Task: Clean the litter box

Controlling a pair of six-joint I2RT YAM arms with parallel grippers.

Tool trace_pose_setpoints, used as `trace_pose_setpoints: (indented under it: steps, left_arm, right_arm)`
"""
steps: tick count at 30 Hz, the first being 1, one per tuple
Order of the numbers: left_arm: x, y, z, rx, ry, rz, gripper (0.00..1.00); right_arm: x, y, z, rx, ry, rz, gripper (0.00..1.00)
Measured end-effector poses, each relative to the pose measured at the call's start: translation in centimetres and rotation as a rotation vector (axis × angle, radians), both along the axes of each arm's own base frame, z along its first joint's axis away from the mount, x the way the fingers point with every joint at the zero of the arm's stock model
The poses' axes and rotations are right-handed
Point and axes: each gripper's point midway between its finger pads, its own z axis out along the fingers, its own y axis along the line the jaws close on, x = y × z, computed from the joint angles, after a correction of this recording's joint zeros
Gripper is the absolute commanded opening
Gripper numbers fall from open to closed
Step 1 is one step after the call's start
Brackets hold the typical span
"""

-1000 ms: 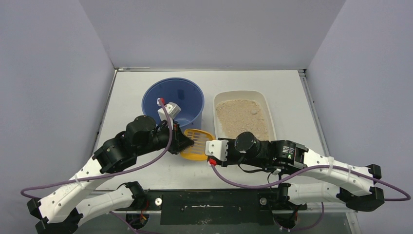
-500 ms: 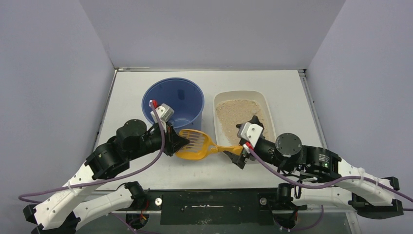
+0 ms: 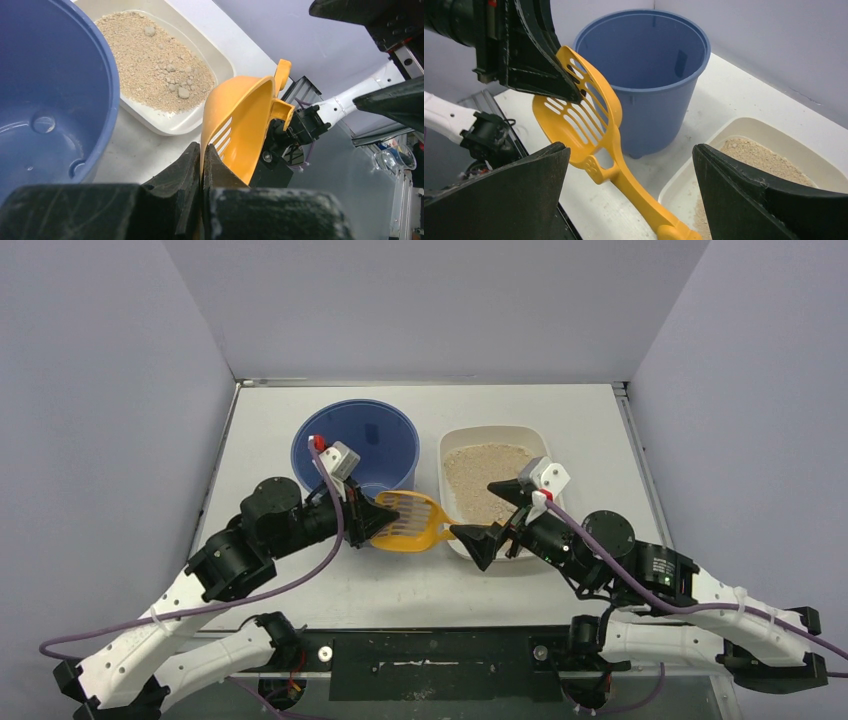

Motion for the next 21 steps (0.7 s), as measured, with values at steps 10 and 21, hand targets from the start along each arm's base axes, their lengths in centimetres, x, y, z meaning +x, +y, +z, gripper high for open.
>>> trace_pose_setpoints:
  steps: [10, 21]
  left_arm:
    - [5.8, 1.7, 1.2, -0.177, 0.028, 0.042, 0.00]
    - [6.2, 1.9, 1.5, -0.300, 0.050, -0.051, 0.00]
  right_arm:
    - [7.1, 0.3, -0.4, 0.101, 0.120, -0.047, 0.97]
    - [10.1, -2.6, 0.7, 0.372, 0.248, 0.126, 0.99]
